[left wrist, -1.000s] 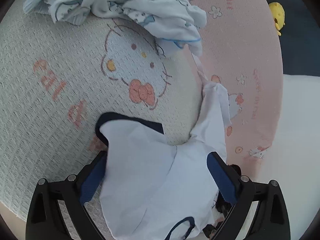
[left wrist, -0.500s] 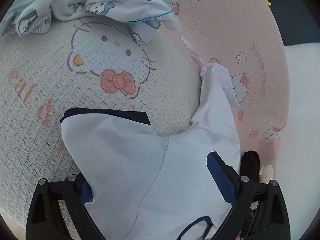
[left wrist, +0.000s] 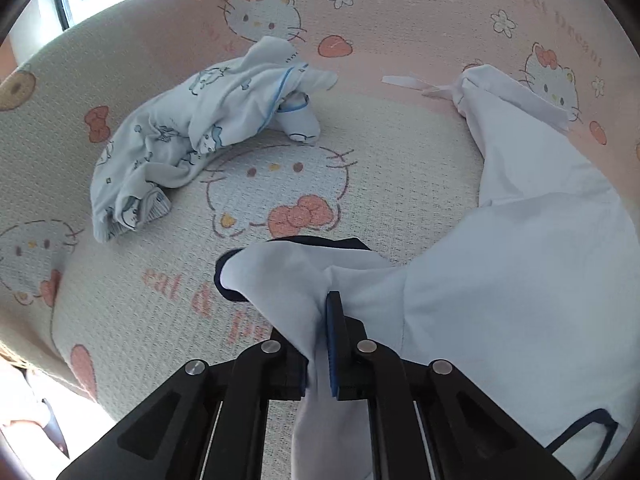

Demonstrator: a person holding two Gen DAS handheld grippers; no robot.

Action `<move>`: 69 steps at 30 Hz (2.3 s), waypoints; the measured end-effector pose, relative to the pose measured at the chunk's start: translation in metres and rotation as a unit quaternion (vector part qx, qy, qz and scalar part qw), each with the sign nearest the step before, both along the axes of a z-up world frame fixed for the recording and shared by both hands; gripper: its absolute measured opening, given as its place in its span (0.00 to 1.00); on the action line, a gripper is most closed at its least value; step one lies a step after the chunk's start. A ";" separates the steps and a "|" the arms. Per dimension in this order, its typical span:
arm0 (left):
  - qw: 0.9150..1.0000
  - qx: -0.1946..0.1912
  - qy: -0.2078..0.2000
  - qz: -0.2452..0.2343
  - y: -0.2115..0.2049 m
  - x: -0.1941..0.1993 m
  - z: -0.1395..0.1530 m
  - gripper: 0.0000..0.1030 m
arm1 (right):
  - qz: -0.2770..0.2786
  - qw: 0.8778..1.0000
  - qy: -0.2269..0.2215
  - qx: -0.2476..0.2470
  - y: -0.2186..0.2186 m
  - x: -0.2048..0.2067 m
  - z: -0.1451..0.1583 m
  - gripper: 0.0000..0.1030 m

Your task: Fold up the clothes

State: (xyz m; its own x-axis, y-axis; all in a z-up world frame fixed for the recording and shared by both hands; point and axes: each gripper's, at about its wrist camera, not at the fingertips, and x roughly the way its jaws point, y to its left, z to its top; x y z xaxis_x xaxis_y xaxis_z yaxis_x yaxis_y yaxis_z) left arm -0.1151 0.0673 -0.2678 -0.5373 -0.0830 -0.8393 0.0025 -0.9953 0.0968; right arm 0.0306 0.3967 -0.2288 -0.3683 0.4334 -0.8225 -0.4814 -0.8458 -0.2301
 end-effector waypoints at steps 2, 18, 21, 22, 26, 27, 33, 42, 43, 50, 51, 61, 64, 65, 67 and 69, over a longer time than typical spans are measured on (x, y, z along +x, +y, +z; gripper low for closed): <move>1.000 0.005 -0.003 0.021 -0.010 0.000 0.003 0.04 | -0.003 1.000 -0.004 0.021 0.000 0.005 0.004 0.00; 0.985 0.130 -0.049 0.101 -0.098 0.006 -0.004 0.02 | -0.072 0.997 -0.022 -0.009 0.035 0.047 0.003 0.00; 0.969 0.229 -0.044 0.076 -0.111 0.011 0.003 0.02 | -0.067 0.997 -0.011 -0.033 0.033 0.051 0.004 0.00; 0.963 0.255 -0.045 0.070 -0.113 0.012 0.006 0.02 | -0.066 0.997 -0.004 -0.044 0.033 0.054 0.006 0.00; 0.932 0.356 -0.047 0.050 -0.120 0.015 0.018 0.03 | -0.070 0.995 0.028 -0.072 0.034 0.063 0.017 0.12; 0.923 0.377 -0.054 0.049 -0.120 0.013 0.019 0.04 | -0.072 0.994 0.035 -0.074 0.034 0.066 0.020 0.26; 0.906 0.411 -0.088 0.045 -0.104 0.001 0.021 0.06 | -0.091 0.987 0.091 -0.098 0.037 0.080 0.041 0.53; 0.857 0.493 -0.133 0.068 -0.085 -0.005 -0.009 0.92 | -0.086 0.976 0.147 -0.136 0.033 0.080 0.071 0.58; 0.854 0.496 -0.137 0.075 -0.084 -0.004 -0.013 0.92 | -0.087 0.975 0.150 -0.142 0.033 0.078 0.073 0.58; 0.869 0.471 -0.133 0.073 -0.069 -0.003 -0.004 0.92 | -0.061 0.977 0.145 -0.144 0.020 0.068 0.085 0.58; 0.880 0.453 -0.130 0.062 -0.064 -0.003 0.001 0.92 | -0.055 0.978 0.141 -0.142 0.016 0.067 0.085 0.59; 0.955 0.278 -0.093 -0.046 -0.004 0.004 0.047 0.92 | -0.007 0.986 0.089 -0.139 -0.023 0.047 0.054 0.67; 0.967 0.227 -0.079 -0.089 0.012 0.020 0.052 0.92 | 0.016 0.988 0.076 -0.135 -0.041 0.042 0.047 0.67; 0.970 0.203 -0.075 -0.107 0.020 0.026 0.052 0.92 | 0.025 0.988 0.073 -0.133 -0.047 0.041 0.045 0.67; 0.974 0.162 -0.067 -0.146 0.036 0.039 0.050 0.92 | 0.046 0.988 0.065 -0.131 -0.059 0.038 0.041 0.67; 0.974 0.141 -0.063 -0.166 0.047 0.049 0.047 0.92 | 0.065 0.988 0.060 -0.124 -0.071 0.035 0.039 0.67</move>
State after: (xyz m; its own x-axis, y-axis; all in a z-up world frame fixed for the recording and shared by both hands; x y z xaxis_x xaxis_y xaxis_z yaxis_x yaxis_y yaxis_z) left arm -0.0662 0.1144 -0.2212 -0.3860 0.3210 -0.8648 -0.3185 -0.9262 -0.2016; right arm 0.0652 0.3260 -0.1903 -0.5086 0.1660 -0.8449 -0.3766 -0.9253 0.0450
